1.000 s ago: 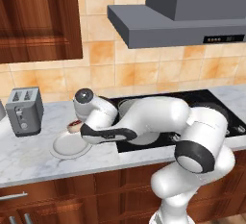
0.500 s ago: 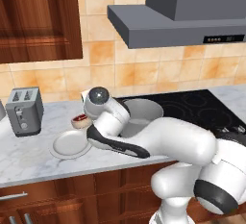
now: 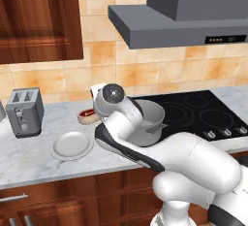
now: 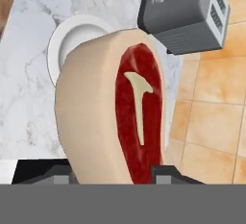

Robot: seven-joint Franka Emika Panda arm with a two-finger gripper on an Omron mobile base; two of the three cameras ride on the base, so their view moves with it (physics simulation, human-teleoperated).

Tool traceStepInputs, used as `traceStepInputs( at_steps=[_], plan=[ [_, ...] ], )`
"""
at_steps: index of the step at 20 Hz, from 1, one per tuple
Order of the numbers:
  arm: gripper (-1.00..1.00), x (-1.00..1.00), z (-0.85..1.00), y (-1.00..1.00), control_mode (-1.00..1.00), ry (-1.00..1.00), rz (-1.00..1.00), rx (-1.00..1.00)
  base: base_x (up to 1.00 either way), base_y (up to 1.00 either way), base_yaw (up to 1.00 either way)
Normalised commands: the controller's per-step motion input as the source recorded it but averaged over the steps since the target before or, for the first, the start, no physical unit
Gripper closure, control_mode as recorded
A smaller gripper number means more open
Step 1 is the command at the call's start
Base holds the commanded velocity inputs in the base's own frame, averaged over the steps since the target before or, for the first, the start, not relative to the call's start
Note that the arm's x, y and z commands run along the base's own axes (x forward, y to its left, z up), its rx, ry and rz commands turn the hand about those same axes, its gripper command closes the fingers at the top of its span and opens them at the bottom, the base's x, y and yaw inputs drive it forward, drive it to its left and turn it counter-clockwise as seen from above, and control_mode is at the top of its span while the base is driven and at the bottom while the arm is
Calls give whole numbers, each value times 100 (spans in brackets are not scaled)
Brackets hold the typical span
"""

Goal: Retrieve the frozen meat and place it in the pot on a burner. Then turn the burner on.

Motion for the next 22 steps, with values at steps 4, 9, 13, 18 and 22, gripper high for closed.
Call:
traceStepInputs(
  at_steps=[4,9,13,18,22],
  plan=[
    [100,-31,23,-28,-100,0,0,0,0,0,0],
    [100,-32,22,-36,-100,-1,0,1,0,0,0],
    [100,-16,26,-47,-100,0,0,4,0,0,0],
    [100,-12,21,-49,-100,0,0,4,0,0,0],
    [100,-1,5,-42,-100,0,0,3,0,0,0]
  ],
)
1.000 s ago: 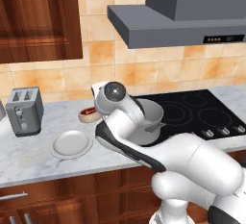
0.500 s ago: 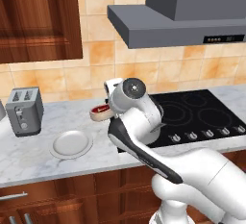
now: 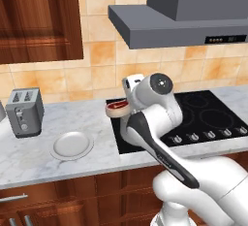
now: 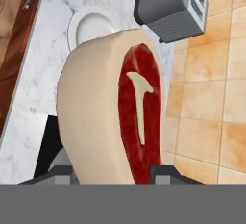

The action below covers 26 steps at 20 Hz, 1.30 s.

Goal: Retrieve the frozen meat and place it in the pot on a burner. Then turn the burner on.

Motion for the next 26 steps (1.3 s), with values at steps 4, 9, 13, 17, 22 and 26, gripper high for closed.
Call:
traceStepInputs(
  at_steps=[4,9,13,17,22,26],
  plan=[
    [100,0,3,-47,-100,0,0,4,0,0,0],
    [100,0,5,-46,-100,1,0,4,0,0,0],
    [100,0,4,-46,-100,6,0,3,0,0,0],
    [100,0,2,-47,-100,13,0,1,0,0,0],
    [100,0,0,-37,-100,12,0,0,0,0,0],
    [100,7,0,-27,-100,5,0,0,0,0,0]
  ],
)
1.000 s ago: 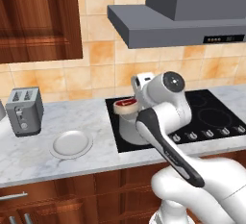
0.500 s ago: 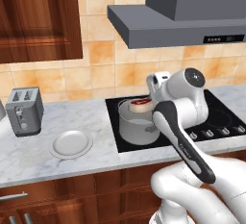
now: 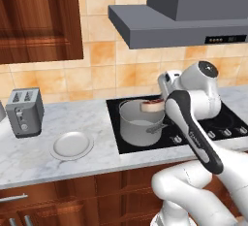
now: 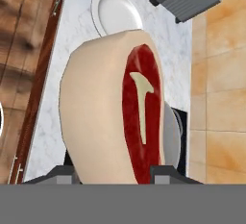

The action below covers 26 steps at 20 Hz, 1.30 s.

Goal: Retrieve the frozen meat and place it in the pot on a burner. Then turn the burner on.

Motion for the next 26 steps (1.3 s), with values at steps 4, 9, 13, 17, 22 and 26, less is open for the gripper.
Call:
traceStepInputs(
  at_steps=[4,9,13,17,22,26],
  plan=[
    [100,1,-1,-18,-100,2,0,0,0,0,0],
    [100,0,-10,-2,-100,3,0,0,0,0,0],
    [100,1,-20,0,-100,5,0,0,0,0,0],
    [100,8,-7,0,-100,8,0,0,0,0,0],
    [100,12,-4,0,-100,10,0,0,0,0,0],
    [100,16,-9,0,-100,10,0,0,0,0,0]
  ],
)
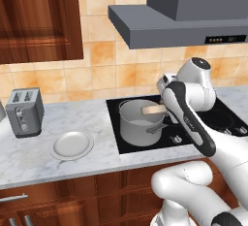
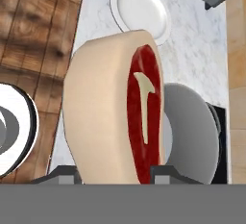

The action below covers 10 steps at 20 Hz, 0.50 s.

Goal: Retrieve the frozen meat and place it in the pot on a burner. Then turn the burner on.

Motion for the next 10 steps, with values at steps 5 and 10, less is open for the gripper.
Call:
traceStepInputs(
  at_steps=[5,10],
  plan=[
    [100,17,-17,0,-100,6,0,0,0,0,0],
    [100,24,-26,0,-100,5,0,-2,0,0,0]
  ],
)
